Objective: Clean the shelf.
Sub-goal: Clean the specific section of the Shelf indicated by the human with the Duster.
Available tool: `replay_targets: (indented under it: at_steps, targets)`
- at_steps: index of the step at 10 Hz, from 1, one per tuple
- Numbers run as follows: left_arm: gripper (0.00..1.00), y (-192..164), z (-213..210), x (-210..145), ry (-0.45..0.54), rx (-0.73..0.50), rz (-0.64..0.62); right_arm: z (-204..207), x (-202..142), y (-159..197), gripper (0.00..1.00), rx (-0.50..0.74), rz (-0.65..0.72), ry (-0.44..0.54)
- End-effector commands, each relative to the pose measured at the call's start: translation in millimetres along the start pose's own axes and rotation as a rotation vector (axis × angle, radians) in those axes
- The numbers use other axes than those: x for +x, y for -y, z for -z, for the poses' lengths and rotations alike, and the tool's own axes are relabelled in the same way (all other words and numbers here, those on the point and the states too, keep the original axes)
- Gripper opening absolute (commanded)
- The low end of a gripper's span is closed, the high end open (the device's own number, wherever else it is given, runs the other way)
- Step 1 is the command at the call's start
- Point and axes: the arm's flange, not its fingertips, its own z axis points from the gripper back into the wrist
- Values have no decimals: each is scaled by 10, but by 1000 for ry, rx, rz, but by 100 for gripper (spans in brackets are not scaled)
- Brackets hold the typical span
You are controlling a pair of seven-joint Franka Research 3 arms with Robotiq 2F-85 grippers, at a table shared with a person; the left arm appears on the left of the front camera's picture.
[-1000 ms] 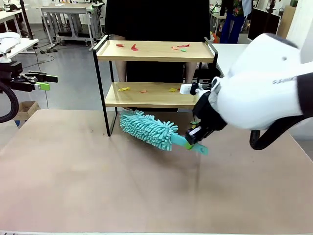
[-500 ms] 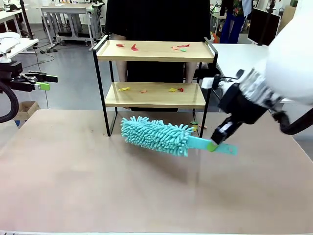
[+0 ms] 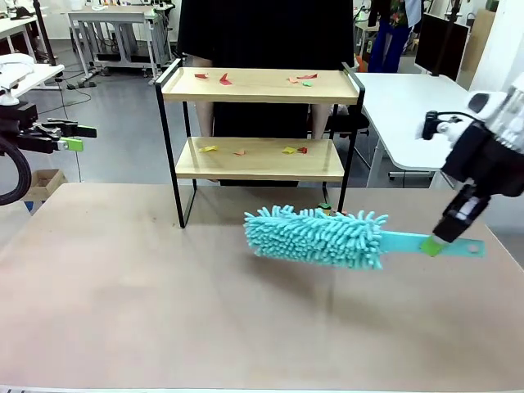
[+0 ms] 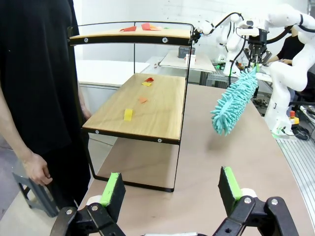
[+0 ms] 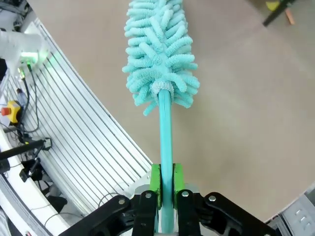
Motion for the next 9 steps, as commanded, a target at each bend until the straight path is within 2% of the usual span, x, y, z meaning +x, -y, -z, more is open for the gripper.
replay_targets:
  at_steps: [1,5,6,9]
  targets:
    - [100,13,1,24,1,2,8,-155,-212,132,13,-8,-18,-14]
    - [100,13,1,24,1,2,8,-271,-558,46,13,-87,-74,-63]
    - [100,13,1,24,1,2,8,-269,-366,41,13,-51,-1,-36]
    - [100,13,1,24,1,2,8,-269,-366,41,13,-51,-1,-36]
